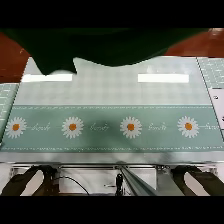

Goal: Fold the shirts.

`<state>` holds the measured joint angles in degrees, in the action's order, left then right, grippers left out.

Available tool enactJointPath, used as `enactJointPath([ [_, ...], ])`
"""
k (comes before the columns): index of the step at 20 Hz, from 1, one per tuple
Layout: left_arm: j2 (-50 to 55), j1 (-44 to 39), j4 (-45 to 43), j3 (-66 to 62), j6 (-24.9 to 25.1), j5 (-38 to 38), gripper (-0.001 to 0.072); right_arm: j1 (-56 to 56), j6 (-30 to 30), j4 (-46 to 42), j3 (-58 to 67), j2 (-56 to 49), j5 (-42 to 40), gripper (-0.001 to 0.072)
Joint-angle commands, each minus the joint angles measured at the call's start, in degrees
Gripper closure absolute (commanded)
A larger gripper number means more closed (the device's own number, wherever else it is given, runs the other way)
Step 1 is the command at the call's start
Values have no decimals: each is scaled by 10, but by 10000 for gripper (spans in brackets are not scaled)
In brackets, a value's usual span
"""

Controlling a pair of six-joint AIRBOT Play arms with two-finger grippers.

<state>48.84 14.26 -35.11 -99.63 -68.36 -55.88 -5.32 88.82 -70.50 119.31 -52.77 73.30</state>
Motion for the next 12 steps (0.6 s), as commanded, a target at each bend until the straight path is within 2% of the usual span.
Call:
enactJointPath([
  [1, -88, 1, -223, -59, -111, -10, 685, 0, 10, -71, -27, 134, 15, 686],
  [4, -162, 1, -337, -59, -134, -78, 684, 0, 25, -105, -45, 199, 45, 686],
  [6, -185, 1, -381, -58, -134, -144, 684, 0, 31, -127, -44, 217, 76, 685],
  [8, -192, 0, -380, -48, -134, -213, 684, 0, 45, -141, -45, 221, 97, 685],
  [12, -199, 0, -355, 85, -153, -222, 684, 0, 46, -141, -110, 221, 104, 685],
])
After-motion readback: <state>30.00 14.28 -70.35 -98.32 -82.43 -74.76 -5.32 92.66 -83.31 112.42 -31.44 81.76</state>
